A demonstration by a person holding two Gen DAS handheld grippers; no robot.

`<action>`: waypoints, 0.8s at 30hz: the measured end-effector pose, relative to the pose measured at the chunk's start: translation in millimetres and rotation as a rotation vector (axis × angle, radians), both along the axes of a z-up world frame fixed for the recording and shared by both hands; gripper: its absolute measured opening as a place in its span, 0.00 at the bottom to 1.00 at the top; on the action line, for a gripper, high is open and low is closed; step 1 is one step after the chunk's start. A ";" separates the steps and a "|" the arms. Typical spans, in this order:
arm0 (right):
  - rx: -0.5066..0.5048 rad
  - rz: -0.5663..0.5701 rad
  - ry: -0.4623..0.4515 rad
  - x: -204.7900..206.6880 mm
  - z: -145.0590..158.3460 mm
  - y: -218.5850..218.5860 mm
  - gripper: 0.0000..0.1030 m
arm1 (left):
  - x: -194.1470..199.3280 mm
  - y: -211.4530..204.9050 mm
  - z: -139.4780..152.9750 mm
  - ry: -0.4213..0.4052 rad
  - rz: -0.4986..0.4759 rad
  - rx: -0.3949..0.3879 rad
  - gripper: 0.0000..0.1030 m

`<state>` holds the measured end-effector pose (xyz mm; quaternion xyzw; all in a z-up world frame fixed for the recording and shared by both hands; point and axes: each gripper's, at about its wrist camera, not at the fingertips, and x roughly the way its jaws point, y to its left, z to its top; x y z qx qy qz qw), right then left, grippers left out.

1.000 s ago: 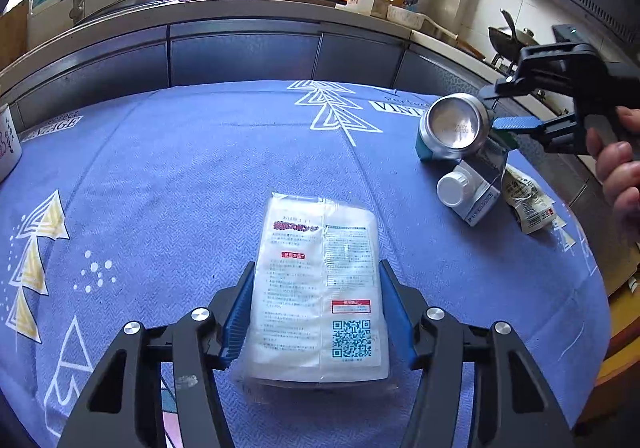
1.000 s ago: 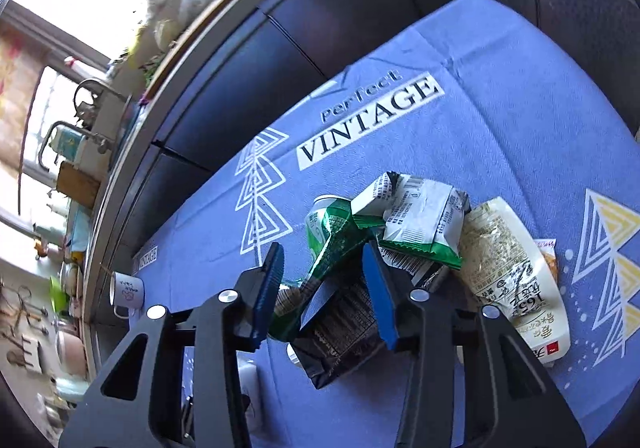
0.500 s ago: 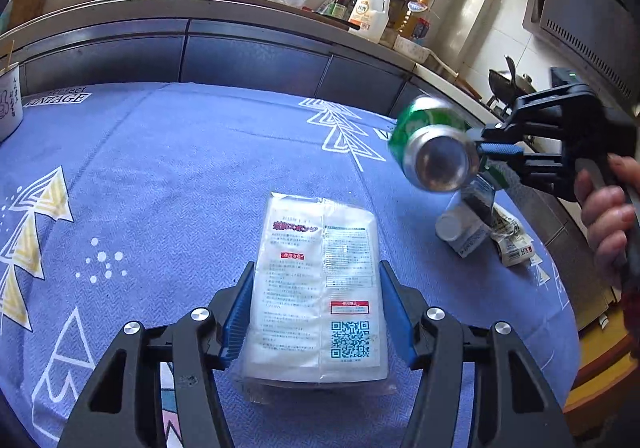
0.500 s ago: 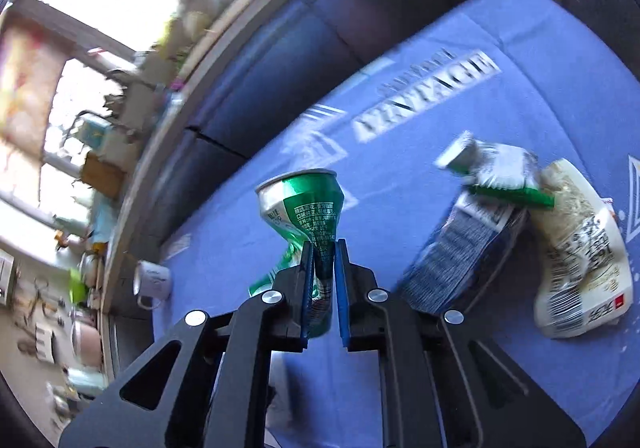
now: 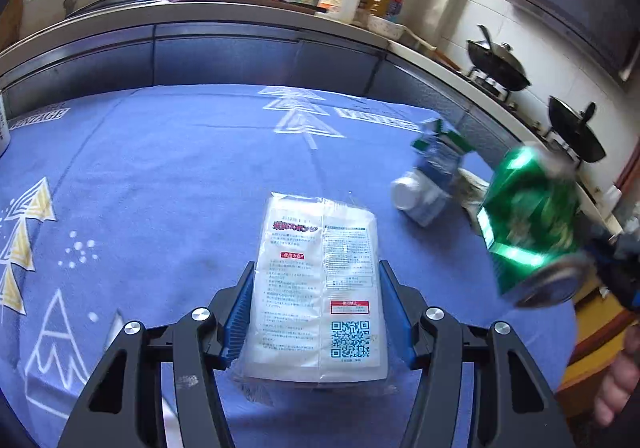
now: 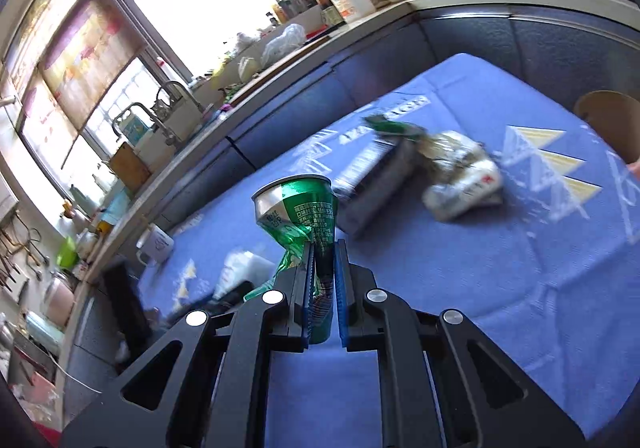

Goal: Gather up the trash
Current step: 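Grasp the green can with right tool while left tool holds the tissue pack, then carry tissue pack and green can over the beige bin and open both tools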

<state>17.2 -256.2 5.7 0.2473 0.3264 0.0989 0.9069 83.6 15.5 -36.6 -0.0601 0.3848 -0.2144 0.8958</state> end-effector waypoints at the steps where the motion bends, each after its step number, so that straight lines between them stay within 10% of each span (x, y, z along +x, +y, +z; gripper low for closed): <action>1: -0.004 -0.011 0.006 -7.6 -5.6 -9.1 0.09 | -5.0 -7.9 2.4 -0.001 -0.019 -0.001 0.57; 14: 0.290 -0.125 0.089 -31.0 -73.3 -111.3 0.09 | -28.5 -122.0 -7.0 0.137 -0.270 0.015 0.57; 24: 0.345 -0.281 0.000 -48.0 -70.8 -200.3 0.09 | -20.9 -216.2 22.7 0.074 -0.416 0.069 0.57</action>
